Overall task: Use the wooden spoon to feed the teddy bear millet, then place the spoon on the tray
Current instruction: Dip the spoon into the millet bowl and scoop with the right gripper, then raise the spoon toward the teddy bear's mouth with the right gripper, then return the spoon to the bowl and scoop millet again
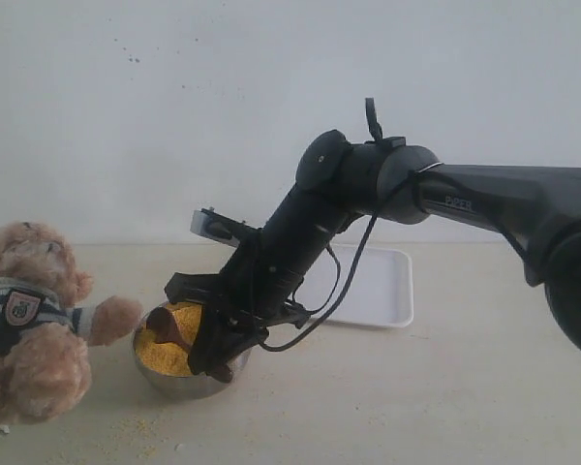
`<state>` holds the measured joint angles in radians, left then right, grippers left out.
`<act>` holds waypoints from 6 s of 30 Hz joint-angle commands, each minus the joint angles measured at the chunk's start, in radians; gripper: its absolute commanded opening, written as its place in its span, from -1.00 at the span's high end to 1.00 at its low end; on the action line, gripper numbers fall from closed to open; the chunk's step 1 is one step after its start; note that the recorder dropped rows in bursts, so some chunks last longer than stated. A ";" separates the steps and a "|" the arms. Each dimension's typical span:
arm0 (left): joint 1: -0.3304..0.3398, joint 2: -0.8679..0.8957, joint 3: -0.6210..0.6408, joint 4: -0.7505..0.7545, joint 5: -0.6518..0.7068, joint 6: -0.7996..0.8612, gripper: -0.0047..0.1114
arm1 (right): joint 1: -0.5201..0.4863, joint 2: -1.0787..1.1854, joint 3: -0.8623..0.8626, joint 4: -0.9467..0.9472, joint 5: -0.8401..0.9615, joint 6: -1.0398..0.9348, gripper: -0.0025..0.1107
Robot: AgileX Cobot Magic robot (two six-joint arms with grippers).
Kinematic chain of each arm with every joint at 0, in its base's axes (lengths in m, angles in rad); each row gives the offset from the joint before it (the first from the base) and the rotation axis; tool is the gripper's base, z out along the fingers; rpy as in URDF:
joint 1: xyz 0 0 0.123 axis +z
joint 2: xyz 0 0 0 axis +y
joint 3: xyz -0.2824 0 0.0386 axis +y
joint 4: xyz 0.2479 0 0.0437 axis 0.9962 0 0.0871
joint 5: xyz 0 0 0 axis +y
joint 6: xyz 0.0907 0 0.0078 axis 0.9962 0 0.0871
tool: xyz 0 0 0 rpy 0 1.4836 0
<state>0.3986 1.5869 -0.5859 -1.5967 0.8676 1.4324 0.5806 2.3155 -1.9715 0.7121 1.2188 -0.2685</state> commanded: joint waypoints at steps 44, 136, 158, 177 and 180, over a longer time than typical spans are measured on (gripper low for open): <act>-0.002 -0.008 0.038 0.210 -0.001 -0.003 0.85 | -0.013 0.021 -0.004 0.093 0.002 0.006 0.96; -0.002 0.062 0.038 0.123 0.251 -0.078 0.85 | 0.149 -0.185 -0.004 -0.265 0.002 -0.211 0.96; -0.002 0.062 0.038 0.111 0.182 -0.055 0.85 | 0.075 -0.213 -0.004 -0.336 0.002 -0.101 0.96; -0.002 0.062 0.012 -0.148 0.004 0.094 0.85 | 0.036 -0.115 -0.004 -0.232 0.002 0.064 0.96; -0.002 0.062 0.012 -0.148 0.004 0.089 0.85 | 0.051 -0.100 -0.004 -0.256 0.002 0.090 0.96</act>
<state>0.3986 1.6511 -0.5667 -1.7268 0.8435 1.5185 0.6271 2.2105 -1.9715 0.4782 1.2200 -0.1976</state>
